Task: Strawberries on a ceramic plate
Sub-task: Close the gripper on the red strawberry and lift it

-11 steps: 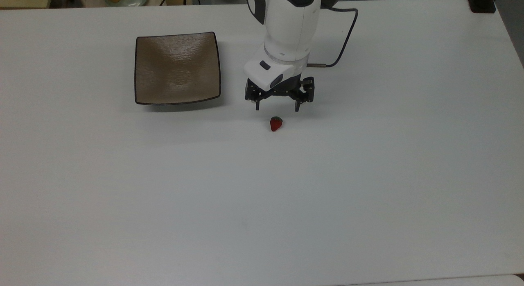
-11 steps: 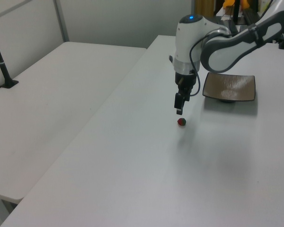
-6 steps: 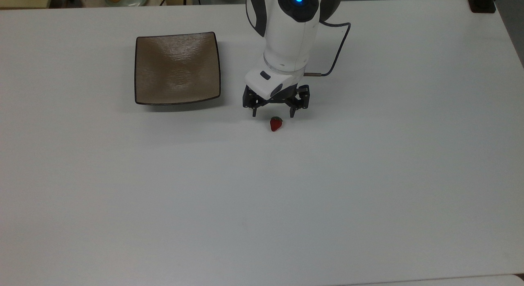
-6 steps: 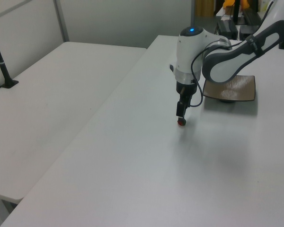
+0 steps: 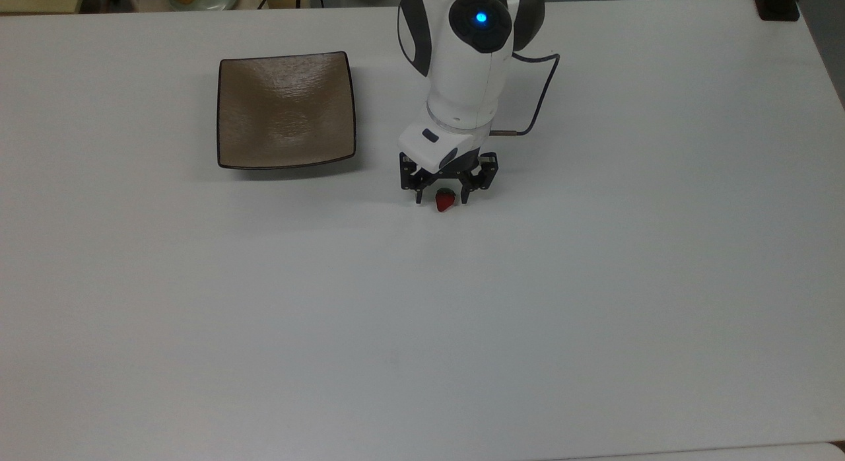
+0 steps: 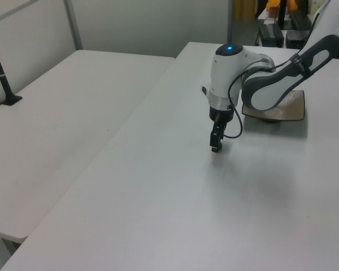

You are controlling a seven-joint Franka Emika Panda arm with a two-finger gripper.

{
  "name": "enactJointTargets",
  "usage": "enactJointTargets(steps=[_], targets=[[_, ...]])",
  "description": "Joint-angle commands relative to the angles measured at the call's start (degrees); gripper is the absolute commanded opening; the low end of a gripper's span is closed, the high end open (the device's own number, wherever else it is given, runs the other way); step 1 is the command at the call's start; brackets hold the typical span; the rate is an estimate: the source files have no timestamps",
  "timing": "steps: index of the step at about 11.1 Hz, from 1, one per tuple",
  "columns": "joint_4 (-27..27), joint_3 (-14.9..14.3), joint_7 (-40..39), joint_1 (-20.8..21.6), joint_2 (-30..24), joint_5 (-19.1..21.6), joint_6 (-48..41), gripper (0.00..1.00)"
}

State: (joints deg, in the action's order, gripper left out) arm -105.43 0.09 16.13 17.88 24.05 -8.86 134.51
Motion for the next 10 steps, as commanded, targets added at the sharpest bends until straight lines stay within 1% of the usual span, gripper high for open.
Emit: enactJointTargets(steps=[1,2,3,5,8,10], targets=[[-0.9,0.0,0.3,0.1,-0.8,-1.1,1.5,0.32],[-0.9,0.0,0.3,0.1,-0.8,-1.1,1.5,0.16],[-0.7,0.0,0.4,0.0,-0.8,-0.8,1.5,0.13],[-0.5,0.0,0.4,-0.3,-1.5,-0.4,1.4,0.12],[-0.6,0.0,0.7,-0.7,-4.5,0.2,0.4,0.13],[0.1,-0.2,0.7,-1.5,-8.1,3.9,-3.8,0.14]])
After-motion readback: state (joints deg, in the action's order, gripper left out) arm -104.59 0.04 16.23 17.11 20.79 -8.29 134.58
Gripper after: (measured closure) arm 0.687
